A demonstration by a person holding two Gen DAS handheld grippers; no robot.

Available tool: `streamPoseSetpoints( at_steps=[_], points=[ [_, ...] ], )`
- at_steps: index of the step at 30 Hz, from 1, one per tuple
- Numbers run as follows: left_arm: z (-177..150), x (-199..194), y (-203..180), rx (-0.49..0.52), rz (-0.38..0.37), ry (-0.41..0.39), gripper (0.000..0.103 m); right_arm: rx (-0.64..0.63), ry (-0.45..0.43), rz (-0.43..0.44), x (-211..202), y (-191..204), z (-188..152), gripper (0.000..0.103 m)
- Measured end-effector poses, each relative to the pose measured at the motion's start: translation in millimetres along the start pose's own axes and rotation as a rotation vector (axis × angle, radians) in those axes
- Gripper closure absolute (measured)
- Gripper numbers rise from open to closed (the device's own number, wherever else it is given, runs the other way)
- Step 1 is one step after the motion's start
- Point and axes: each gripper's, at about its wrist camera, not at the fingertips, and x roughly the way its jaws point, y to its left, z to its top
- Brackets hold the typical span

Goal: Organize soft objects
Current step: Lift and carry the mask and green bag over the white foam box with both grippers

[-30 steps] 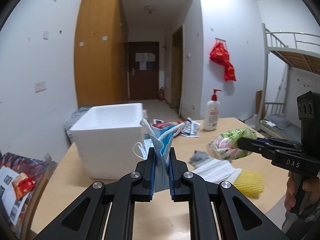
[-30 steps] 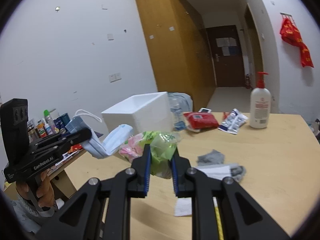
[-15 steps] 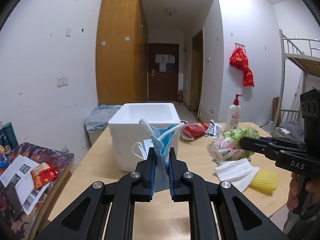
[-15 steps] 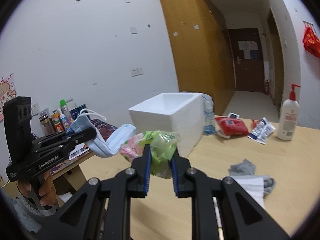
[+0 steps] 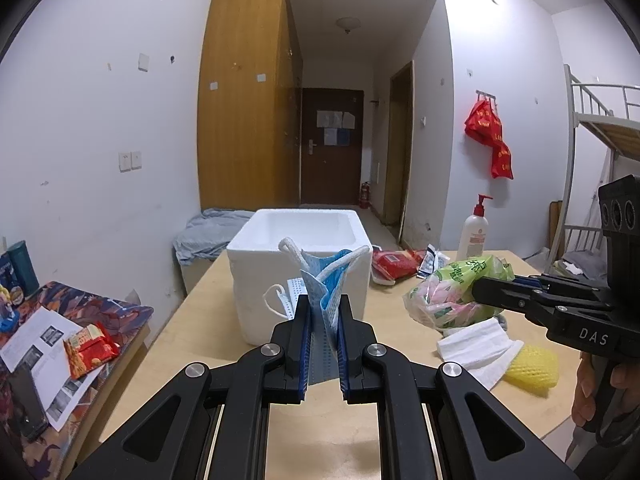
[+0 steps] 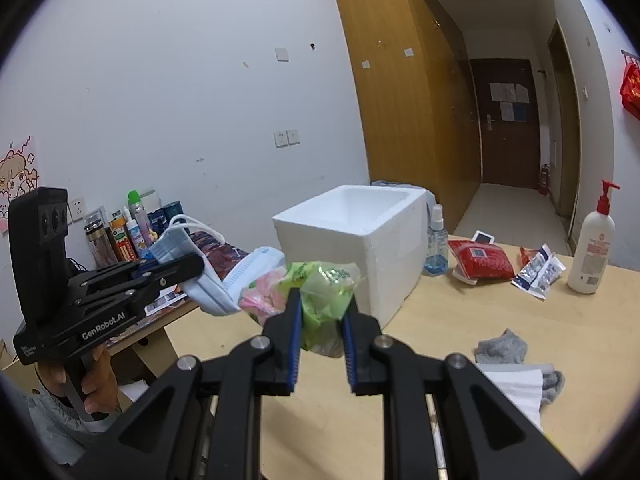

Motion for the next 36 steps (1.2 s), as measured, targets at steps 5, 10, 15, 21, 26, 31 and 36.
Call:
streamPoseSetpoints(
  at_steps=[5, 10, 15, 21, 26, 31, 36],
  points=[
    [10.2, -0.9, -0.6, 0.004, 0.019, -0.018, 0.091, -0.016, -0.006, -0.002, 1.7, 4.0, 10.0, 0.081],
    [20.7, 2.6, 1.7, 0.001, 0.034, -0.028, 0.091, -0.040, -0.027, -0.020, -0.7, 6.5, 26.2, 0.081],
    [31.8, 8.2, 5.7, -0.005, 0.039, -0.026, 0.091, -0.050, -0.036, -0.020, 1.6, 5.5, 38.3, 0.081],
    [44.1, 13.6, 7.6, 0.001, 0.061, -0.045, 0.091, -0.048, -0.026, -0.012, 11.1, 1.3, 49.1, 0.081],
    [52.8, 19.5, 9.6, 0.002, 0.069, -0.057, 0.091, -0.065, -0.020, -0.009, 21.3, 4.1, 60.7, 0.081],
    [63.8, 30.1, 14.6, 0.012, 0.083, -0.062, 0.091, -0.097, -0.031, -0.009, 25.7, 8.9, 71.6, 0.081],
    [74.3, 41.2, 17.5, 0.016, 0.092, -0.057, 0.091, -0.121, -0.033, -0.010, 36.0, 8.6, 79.7, 0.081]
  ],
)
